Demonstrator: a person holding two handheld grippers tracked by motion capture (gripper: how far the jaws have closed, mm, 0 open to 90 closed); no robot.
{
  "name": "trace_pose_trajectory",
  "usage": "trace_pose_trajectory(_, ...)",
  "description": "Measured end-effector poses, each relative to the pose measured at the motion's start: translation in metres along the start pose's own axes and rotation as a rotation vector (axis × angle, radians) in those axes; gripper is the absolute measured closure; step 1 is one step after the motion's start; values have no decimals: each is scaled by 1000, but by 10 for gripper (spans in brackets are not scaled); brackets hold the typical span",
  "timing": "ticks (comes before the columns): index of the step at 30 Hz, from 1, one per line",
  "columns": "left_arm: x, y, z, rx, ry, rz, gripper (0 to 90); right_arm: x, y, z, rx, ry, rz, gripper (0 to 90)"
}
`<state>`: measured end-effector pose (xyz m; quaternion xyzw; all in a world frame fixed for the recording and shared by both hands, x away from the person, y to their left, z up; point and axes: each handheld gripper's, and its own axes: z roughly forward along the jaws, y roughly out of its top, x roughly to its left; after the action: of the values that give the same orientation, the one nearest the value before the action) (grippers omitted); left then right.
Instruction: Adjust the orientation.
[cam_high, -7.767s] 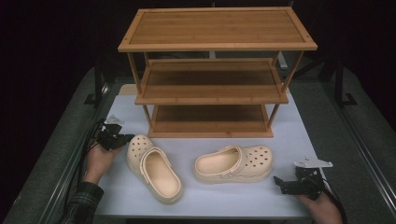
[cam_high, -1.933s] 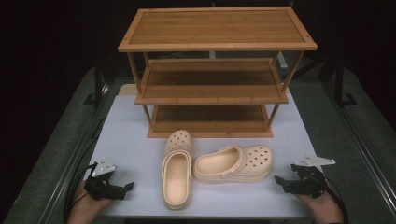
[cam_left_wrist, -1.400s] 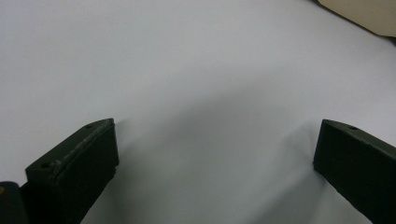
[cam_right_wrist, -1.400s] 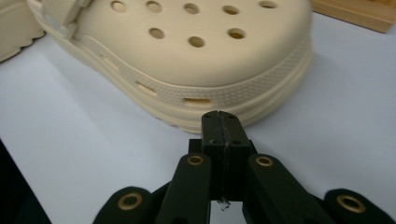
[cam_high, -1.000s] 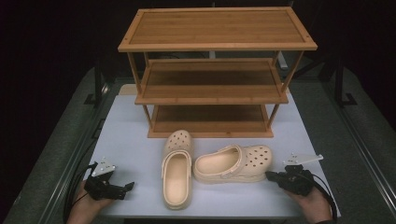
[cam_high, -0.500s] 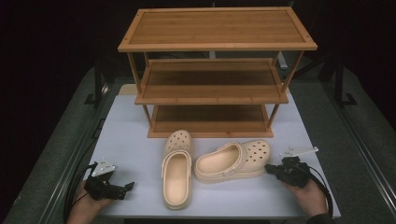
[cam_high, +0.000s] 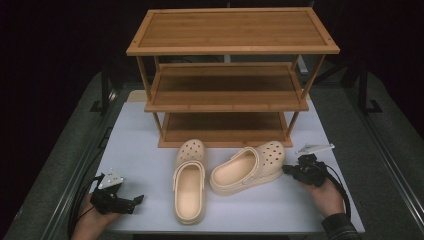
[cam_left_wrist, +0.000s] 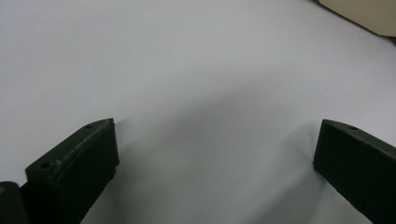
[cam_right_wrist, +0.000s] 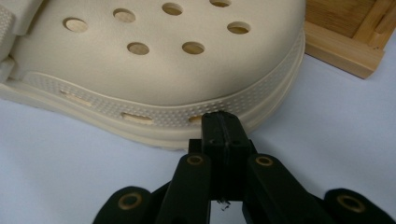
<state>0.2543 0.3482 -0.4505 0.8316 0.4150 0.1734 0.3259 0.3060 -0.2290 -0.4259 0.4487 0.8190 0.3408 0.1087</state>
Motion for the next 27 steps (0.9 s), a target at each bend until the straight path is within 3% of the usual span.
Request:
trace_pose_trajectory(6, 0, 0, 0, 0, 0, 0, 0, 1, -2, -4, -13, -13, 1, 897)
trace_pose_trajectory(13, 0, 0, 0, 1, 0, 0, 0, -16, 7, -14, -79, -70, 37, 897)
trace_pose_trajectory(21, 0, 0, 0, 2, -1, 0, 0, -39, 25, 3, -109, -99, 77, 897)
trace_pose_trajectory(27, 0, 0, 0, 3, -1, 0, 0, -40, 37, 18, -116, -92, 52, 897)
